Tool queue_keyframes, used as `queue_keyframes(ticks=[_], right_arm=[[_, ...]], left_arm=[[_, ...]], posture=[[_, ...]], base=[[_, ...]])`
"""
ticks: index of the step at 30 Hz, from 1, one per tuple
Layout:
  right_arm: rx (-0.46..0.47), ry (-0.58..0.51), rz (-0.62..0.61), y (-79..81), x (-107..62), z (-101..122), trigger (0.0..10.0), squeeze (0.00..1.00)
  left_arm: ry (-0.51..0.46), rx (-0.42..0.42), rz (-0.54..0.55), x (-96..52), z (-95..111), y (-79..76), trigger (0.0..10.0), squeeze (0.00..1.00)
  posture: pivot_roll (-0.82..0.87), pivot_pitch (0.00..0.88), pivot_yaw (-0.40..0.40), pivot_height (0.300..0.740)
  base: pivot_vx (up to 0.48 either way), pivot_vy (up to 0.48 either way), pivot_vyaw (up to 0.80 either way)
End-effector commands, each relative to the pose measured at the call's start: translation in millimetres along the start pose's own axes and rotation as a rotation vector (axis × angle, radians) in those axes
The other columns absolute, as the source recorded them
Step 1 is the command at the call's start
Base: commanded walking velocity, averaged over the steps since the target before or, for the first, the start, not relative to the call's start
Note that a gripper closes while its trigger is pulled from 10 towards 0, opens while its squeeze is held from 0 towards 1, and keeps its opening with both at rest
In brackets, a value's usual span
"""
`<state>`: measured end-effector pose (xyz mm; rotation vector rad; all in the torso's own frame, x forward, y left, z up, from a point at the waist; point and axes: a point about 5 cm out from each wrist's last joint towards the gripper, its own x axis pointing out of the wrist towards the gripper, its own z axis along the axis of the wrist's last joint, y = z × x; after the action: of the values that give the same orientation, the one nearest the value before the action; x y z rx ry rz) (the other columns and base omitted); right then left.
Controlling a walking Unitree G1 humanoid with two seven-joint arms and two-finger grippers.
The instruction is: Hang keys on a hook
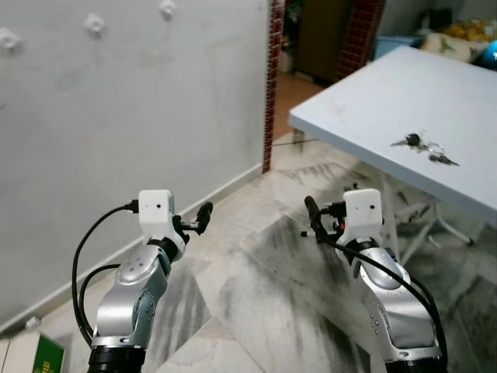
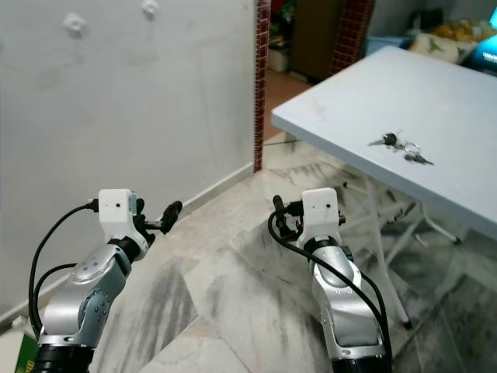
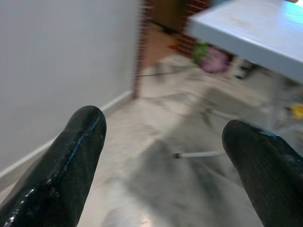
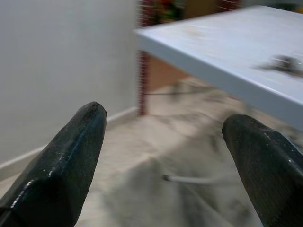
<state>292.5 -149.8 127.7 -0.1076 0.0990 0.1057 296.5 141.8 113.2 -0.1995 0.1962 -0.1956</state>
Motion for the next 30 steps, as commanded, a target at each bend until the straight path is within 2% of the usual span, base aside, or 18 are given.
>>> queue_keyframes(ticks=[1,11,21,30], right_arm=[[-0.003,0.000,-0.026,-6.2,-0.9,0.1,10.0,0.00],[-0.006,-0.006,-0.021,-5.4,0.3,1.6,10.0,0.00],[-0.001,-0.007,-0.024,-4.3,-0.5,0.4,10.0,0.00],[0.000,-0.009,-0.023,-3.7,-1.2,-0.3,10.0,0.00]], left_arm=[[0.000,-0.002,-0.033,2.1,1.2,-9.1,10.0,0.00],[-0.001,-0.003,-0.040,3.3,2.3,-10.8,10.0,0.00],[0.004,-0.001,-0.041,2.8,1.7,-10.4,10.0,0.00],[0.004,0.000,-0.046,2.9,1.8,-12.0,10.0,0.00]], posture=[[-0.01,0.041,0.056,0.740],[-0.01,0.039,0.056,0.740],[-0.01,0.040,0.061,0.740],[-0.01,0.042,0.064,0.740]], base=[[0.259,0.000,-0.79],[0.174,0.000,-0.79],[0.333,0.000,-0.64],[0.395,0.000,-0.05]])
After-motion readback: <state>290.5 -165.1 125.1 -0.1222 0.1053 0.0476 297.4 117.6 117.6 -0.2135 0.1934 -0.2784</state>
